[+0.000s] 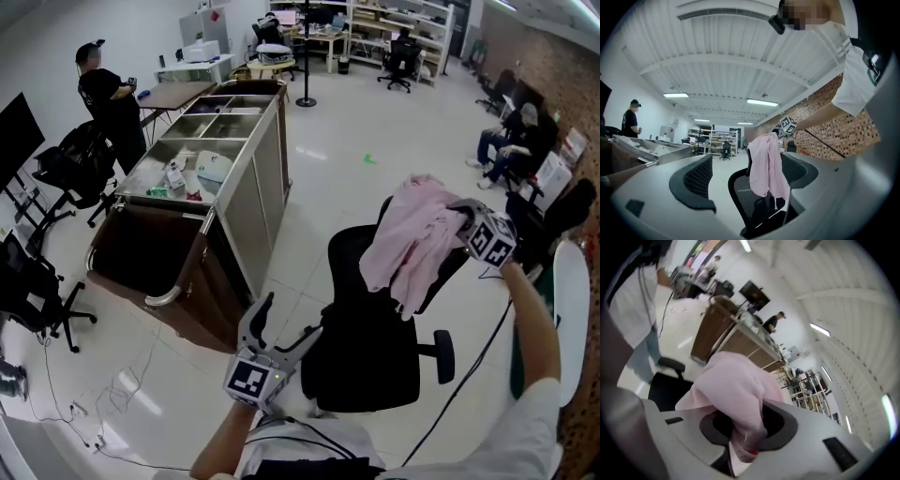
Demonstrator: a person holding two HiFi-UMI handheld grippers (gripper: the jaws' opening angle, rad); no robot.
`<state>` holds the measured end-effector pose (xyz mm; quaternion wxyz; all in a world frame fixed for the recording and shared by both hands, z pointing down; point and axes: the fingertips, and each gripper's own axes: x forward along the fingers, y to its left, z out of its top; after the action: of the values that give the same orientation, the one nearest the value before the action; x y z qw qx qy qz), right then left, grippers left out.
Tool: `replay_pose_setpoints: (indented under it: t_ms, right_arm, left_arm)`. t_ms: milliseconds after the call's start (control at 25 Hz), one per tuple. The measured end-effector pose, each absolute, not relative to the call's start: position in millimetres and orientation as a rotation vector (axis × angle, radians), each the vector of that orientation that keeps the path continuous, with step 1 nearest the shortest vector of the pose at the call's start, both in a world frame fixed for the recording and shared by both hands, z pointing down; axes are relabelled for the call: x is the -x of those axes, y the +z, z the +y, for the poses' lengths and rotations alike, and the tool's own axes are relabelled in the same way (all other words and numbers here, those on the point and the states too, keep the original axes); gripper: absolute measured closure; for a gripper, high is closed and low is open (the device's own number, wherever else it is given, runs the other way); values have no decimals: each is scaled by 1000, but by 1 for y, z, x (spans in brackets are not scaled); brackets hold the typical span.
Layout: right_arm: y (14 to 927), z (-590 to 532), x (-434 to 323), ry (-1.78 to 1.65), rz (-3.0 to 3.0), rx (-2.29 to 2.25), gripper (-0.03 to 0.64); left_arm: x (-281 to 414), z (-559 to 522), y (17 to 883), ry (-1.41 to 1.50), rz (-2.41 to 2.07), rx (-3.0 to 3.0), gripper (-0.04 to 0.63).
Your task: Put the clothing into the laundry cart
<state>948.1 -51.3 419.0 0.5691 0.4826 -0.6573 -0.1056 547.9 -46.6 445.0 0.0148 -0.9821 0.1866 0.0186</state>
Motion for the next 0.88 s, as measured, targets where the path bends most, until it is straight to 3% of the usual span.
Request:
replay_pose_setpoints:
  t_ms: [360,880]
  right_arm:
    - [298,-45,-873,-153,-2080,-1935,505]
    - [166,-147,-701,-309,-2802,-1891,509]
  left_arm:
    - [-515,-74,418,174,598,3076,152]
    - [-398,-114,376,257,964,2964,152]
